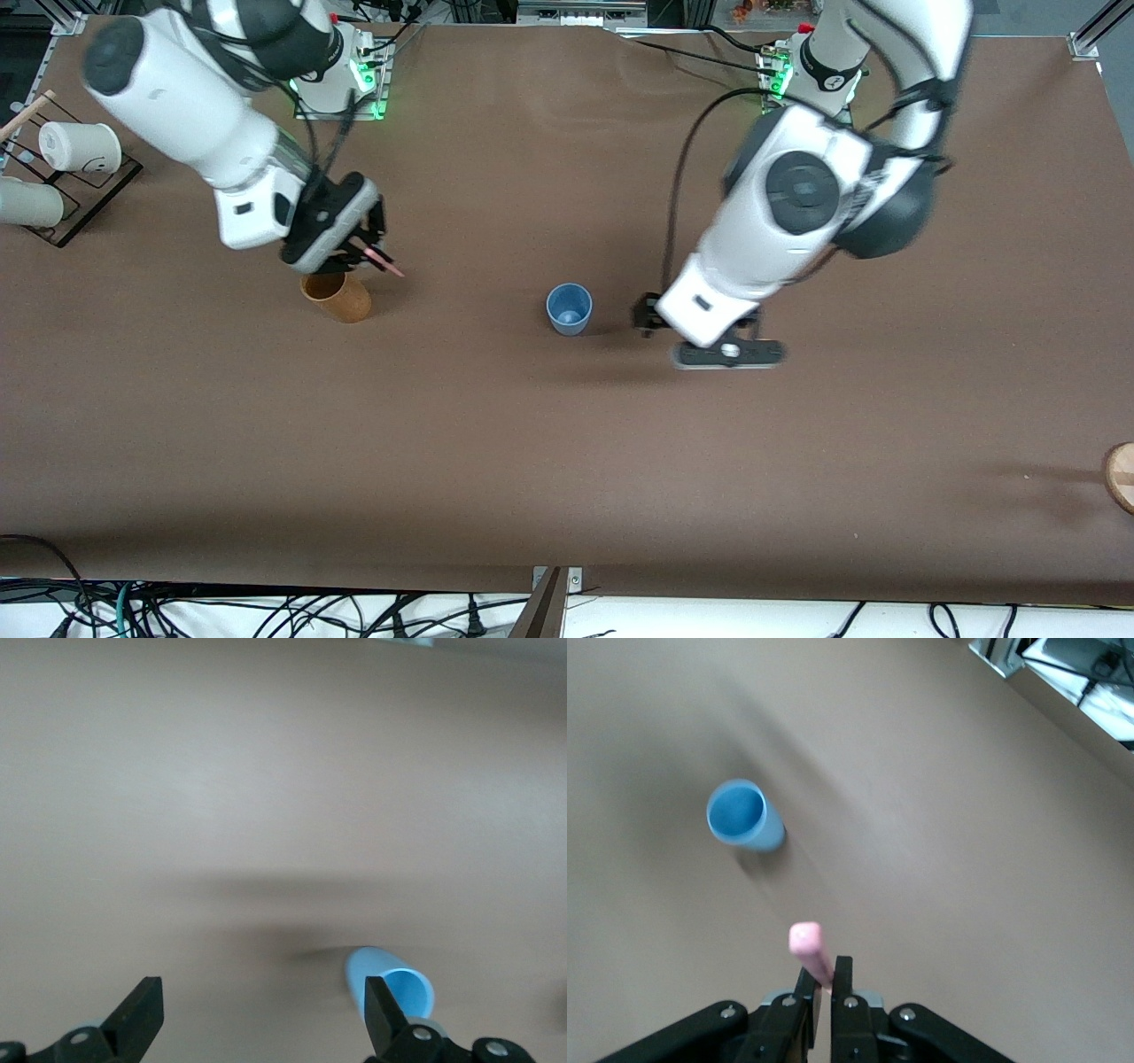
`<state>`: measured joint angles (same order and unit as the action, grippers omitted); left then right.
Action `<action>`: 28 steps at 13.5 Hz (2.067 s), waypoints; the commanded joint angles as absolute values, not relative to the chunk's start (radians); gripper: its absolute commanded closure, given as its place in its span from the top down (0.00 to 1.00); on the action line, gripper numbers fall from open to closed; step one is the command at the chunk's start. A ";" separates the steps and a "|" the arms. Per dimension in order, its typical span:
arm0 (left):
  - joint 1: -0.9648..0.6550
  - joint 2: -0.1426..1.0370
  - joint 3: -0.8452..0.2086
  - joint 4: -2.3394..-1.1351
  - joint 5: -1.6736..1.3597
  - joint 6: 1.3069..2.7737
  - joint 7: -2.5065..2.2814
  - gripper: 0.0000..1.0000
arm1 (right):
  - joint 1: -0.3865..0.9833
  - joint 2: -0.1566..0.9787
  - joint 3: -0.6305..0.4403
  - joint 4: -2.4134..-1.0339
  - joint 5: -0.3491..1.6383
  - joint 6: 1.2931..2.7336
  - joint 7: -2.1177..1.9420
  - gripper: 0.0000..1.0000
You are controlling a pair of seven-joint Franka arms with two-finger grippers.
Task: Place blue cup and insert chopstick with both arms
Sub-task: 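Lower the chopstick into the blue cup with the right gripper while the left gripper withdraws, then open the right gripper, release the chopstick, and draw the right arm back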
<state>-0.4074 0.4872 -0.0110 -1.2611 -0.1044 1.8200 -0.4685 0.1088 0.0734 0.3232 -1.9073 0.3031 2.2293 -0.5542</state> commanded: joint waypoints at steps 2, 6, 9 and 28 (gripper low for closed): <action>-0.263 0.333 -0.009 -1.302 -0.087 1.686 -0.173 1.00 | 0.239 0.219 0.336 -1.795 0.261 2.342 -0.297 0.00; -0.140 0.232 0.006 -1.333 -0.091 1.544 -0.121 1.00 | 0.351 0.317 0.334 -1.737 0.094 2.428 -0.028 0.00; -0.120 0.163 0.084 -1.448 -0.045 1.474 -0.115 1.00 | 0.414 0.399 0.334 -1.684 -0.006 2.464 0.110 0.00; -0.167 0.097 0.121 -1.506 -0.051 1.477 0.002 1.00 | 0.302 0.274 0.336 -1.664 -0.118 2.182 0.249 1.00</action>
